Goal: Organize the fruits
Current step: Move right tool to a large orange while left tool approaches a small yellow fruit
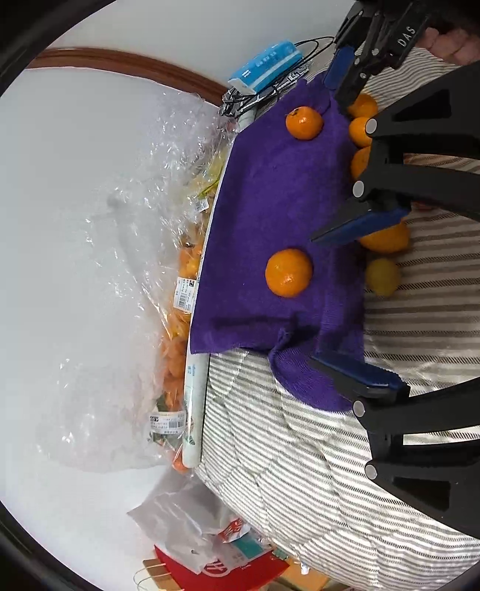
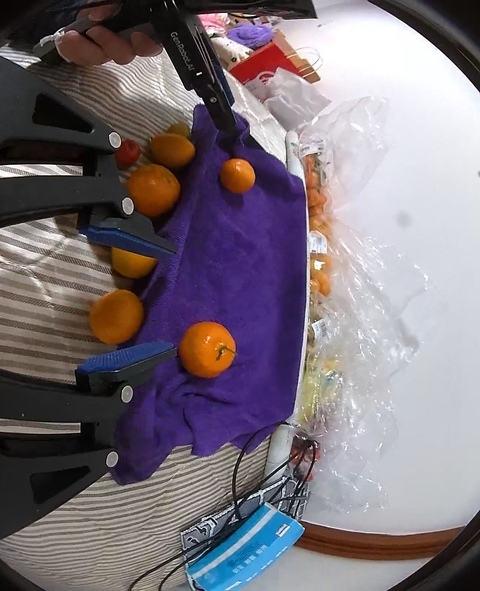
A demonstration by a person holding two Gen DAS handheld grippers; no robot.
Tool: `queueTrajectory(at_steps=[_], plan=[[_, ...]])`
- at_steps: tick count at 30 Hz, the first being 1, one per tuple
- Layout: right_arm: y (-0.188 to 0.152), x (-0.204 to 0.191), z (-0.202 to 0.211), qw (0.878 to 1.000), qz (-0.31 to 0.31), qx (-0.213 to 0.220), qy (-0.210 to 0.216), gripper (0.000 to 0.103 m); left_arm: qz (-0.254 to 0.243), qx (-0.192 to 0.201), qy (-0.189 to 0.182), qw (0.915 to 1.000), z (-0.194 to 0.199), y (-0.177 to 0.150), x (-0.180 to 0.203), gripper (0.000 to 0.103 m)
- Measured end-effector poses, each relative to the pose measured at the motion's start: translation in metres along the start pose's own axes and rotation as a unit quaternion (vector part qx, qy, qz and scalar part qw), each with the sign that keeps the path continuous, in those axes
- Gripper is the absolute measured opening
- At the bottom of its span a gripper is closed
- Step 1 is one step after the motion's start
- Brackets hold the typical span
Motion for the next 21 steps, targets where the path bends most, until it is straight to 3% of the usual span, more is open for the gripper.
queueTrajectory(at_steps=[5,15,21], plan=[[-0.01,0.004,0.006,1.0,-0.013,-0.005,0.001,0.047,0.006,-0.007,-0.001,1.0,0.008,-0.009,-0.004,0.058],[-0.028,0.006,-0.01,0.998,0.012,-0.038,-0.044,0.046,0.035,-0.018,-0.003,0.9992,0.011,-0.018,-0.016,0.058],[-0.036,0.007,-0.023,0.996,0.016,-0.072,-0.047,0.035,0.03,-0.041,-0.028,0.9983,0.002,-0.024,-0.008,0.058]])
Point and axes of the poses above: each gripper's, at about its wrist camera, not at the fingertips, and z roughly against the way its jaws point, x to its right, y to its top, the point moved 9 cm from there along -z, roughly the way its jaws point, and after that the axes turned 8 degrees about -y, right-handed, at the moved point
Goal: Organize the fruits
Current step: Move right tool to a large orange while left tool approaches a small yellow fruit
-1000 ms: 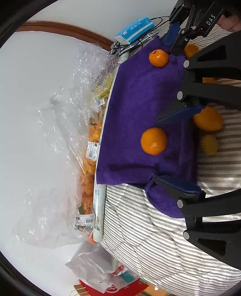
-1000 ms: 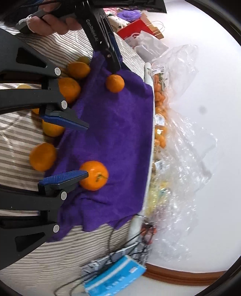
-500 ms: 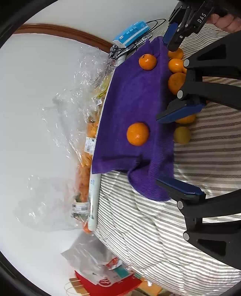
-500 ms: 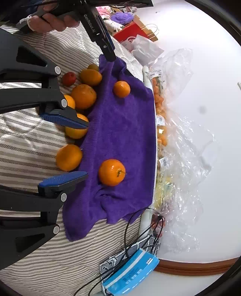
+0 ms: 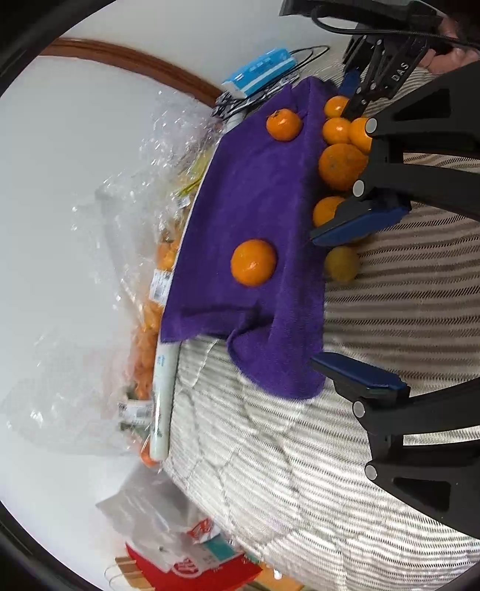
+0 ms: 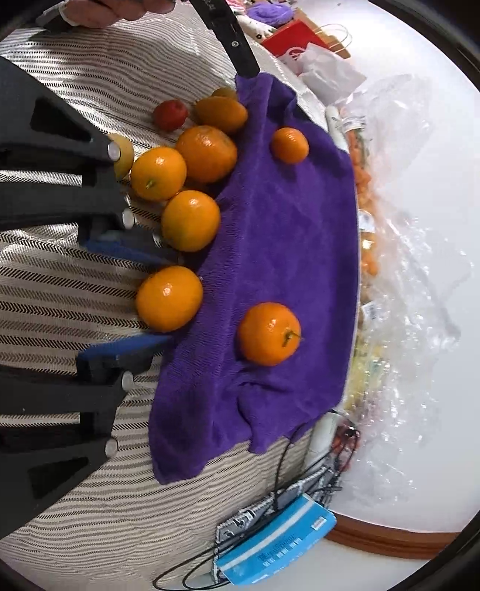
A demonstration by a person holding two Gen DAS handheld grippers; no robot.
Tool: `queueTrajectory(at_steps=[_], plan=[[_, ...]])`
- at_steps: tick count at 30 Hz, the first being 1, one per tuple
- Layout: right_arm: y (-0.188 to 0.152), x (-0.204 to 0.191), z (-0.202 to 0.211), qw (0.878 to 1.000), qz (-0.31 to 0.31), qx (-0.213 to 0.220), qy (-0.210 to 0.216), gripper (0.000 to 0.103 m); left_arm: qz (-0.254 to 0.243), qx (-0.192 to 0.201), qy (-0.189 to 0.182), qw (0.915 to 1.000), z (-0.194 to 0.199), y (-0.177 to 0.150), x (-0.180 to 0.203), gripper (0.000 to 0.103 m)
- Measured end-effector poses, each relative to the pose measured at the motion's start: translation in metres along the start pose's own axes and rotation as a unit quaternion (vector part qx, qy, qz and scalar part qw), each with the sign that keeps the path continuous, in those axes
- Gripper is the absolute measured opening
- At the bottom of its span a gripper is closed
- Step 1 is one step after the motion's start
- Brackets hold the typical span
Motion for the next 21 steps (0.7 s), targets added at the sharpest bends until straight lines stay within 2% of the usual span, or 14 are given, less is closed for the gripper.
queueTrajectory(at_steps=[3,7,9,11,15,17,21], plan=[[0.002,0.002,0.005,1.0,-0.005,0.015,0.004,0.034,-0.003,-0.014,-0.021,0.9997,-0.004,-0.004,0.006,0.058],[0.004,0.004,0.013,0.999,-0.008,0.033,0.003,0.034,0.001,-0.033,-0.021,0.9992,-0.013,-0.009,0.005,0.058],[0.003,0.004,0.013,1.0,-0.009,0.028,0.006,0.034,0.002,-0.043,-0.006,0.9991,-0.017,-0.012,0.002,0.055],[0.002,0.003,0.011,1.0,-0.009,0.022,0.008,0.034,0.003,-0.052,-0.013,0.9985,-0.021,-0.013,0.004,0.051],[-0.001,-0.003,0.009,1.0,0.004,0.016,0.008,0.034,-0.011,-0.065,-0.003,0.9978,-0.028,-0.014,0.006,0.045],[-0.002,-0.005,0.008,1.0,0.009,0.012,0.006,0.034,-0.025,-0.073,0.003,0.997,-0.033,-0.014,0.01,0.041],[-0.004,-0.004,0.005,1.0,0.004,0.002,0.01,0.035,-0.075,-0.088,0.039,0.9926,-0.041,-0.014,0.017,0.034]])
Point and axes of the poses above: each gripper's, at about its wrist camera, not at the fingertips, and z roughly against the way its jaws point, x to its right, y to its top, the point moved 9 cm from there along -z, roughly the way its jaws point, and after that the axes turned 8 degrees about -y, right-handed, at the moved point
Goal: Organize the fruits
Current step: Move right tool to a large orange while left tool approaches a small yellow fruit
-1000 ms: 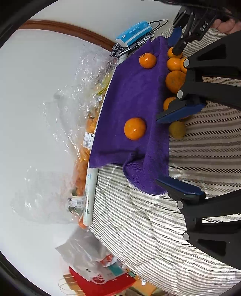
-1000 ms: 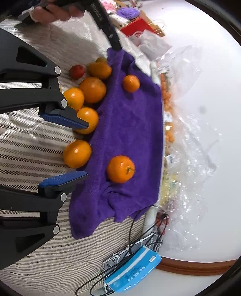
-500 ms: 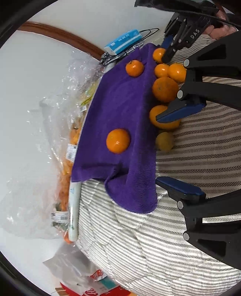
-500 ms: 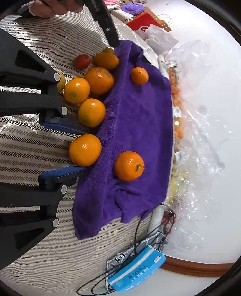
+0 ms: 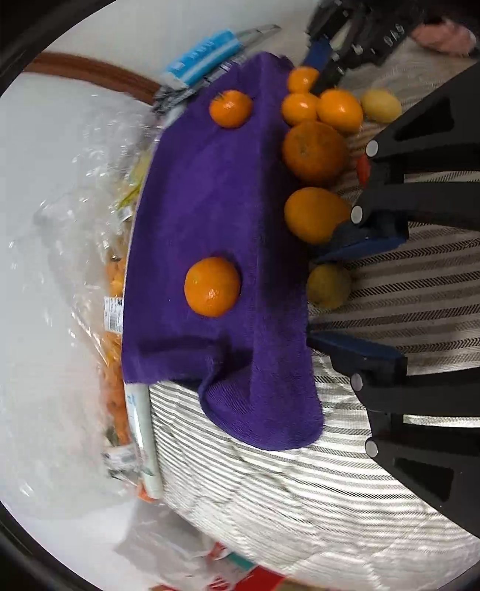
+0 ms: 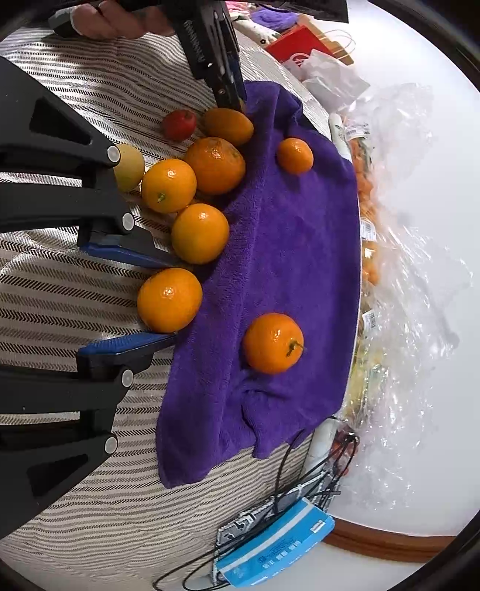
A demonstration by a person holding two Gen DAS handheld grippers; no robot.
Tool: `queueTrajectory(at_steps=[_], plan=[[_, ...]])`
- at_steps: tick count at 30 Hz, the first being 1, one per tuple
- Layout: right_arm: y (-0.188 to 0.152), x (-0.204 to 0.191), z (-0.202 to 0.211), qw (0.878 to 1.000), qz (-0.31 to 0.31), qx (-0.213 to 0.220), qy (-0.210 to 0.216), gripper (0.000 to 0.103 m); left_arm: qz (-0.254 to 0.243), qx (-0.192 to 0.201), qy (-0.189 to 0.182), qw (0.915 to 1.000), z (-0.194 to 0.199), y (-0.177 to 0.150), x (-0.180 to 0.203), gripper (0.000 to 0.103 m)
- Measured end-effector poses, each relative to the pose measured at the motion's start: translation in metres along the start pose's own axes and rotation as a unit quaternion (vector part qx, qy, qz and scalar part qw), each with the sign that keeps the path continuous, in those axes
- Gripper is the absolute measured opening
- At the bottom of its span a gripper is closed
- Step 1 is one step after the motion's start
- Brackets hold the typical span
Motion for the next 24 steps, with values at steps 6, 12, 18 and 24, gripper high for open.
queueTrajectory(at_steps=[6,12,18,24], plan=[[-0.0005,0.0052,-0.0033,0.999,-0.027,-0.008,0.018,0.035,-0.008,-0.002,-0.004,1.0,0.0004,-0.0009,0.0017,0.034],[0.0011,0.0034,-0.0046,0.999,-0.028,-0.008,0.014,0.035,0.007,0.002,-0.021,0.9998,0.0015,0.0002,-0.0001,0.034],[0.0026,0.0013,-0.0056,1.0,-0.021,-0.012,0.009,0.034,0.009,0.003,-0.02,0.9998,0.0013,-0.0001,-0.0011,0.034],[0.0061,0.0041,0.0031,0.998,-0.037,0.006,0.044,0.034,0.031,0.01,-0.064,0.9974,0.0082,-0.0011,0.0035,0.024]])
Point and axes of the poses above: each gripper's, at about its wrist camera, not at the fingertips, and z roughly against the way its jaws point, x to its right, y to its top, the point moved 9 cm from there along -z, roughly the way its jaws point, and after that the axes turned 8 degrees about -y, right-handed, at the moved point
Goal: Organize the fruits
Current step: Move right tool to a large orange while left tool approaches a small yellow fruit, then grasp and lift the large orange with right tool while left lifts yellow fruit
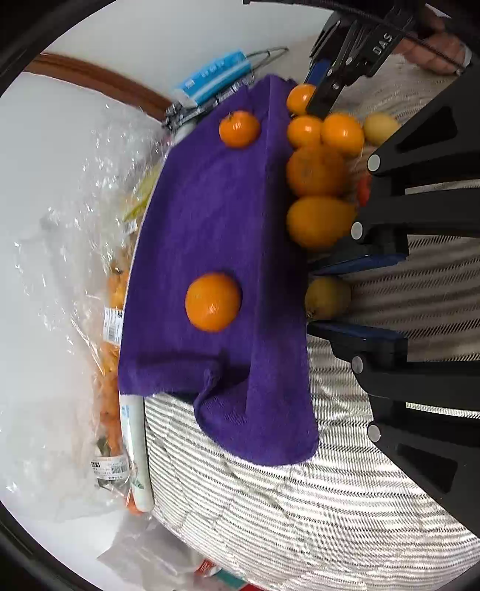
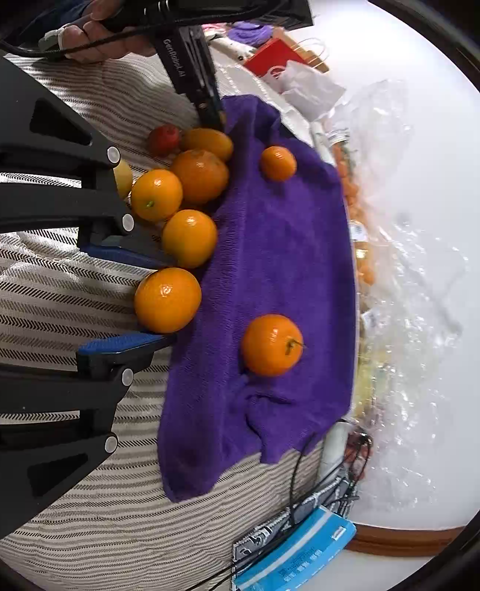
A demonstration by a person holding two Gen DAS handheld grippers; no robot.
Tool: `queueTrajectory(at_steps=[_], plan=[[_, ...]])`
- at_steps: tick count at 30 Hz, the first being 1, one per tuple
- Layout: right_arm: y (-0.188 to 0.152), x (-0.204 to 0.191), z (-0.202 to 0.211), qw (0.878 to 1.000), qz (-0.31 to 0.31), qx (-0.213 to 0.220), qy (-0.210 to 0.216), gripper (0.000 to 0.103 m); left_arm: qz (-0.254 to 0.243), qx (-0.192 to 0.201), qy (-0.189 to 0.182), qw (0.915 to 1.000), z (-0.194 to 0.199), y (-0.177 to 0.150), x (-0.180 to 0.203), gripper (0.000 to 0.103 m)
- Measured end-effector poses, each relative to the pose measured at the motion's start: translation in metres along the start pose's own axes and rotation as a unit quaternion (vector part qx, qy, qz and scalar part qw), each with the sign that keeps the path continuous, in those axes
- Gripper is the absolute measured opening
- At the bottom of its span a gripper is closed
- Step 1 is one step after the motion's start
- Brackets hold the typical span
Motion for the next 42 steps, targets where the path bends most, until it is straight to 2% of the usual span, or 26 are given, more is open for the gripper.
queueTrajectory(at_steps=[3,12,33,42], plan=[[0.003,-0.003,0.007,1.0,0.008,0.019,0.0,0.034,0.0,0.019,-0.004,0.9998,0.008,0.003,0.002,0.024],[0.012,-0.016,0.031,0.997,0.023,0.074,0.024,0.034,0.018,0.042,-0.006,0.9989,0.016,0.011,-0.004,0.024],[0.025,0.004,0.044,0.993,-0.022,0.113,0.017,0.034,0.006,0.069,0.002,0.9976,0.031,0.017,0.003,0.024],[0.035,0.02,0.051,0.99,-0.054,0.131,-0.001,0.034,0.012,0.091,0.004,0.9958,0.043,0.026,0.002,0.024]])
Point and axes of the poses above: each gripper's, at about its wrist camera, not at the fingertips, and z roughly against the way its jaws point, x to its right, y to its top, the point moved 9 cm from there along -z, roughly the way its jaws point, and after that the axes turned 8 degrees about -y, right-handed, at the moved point
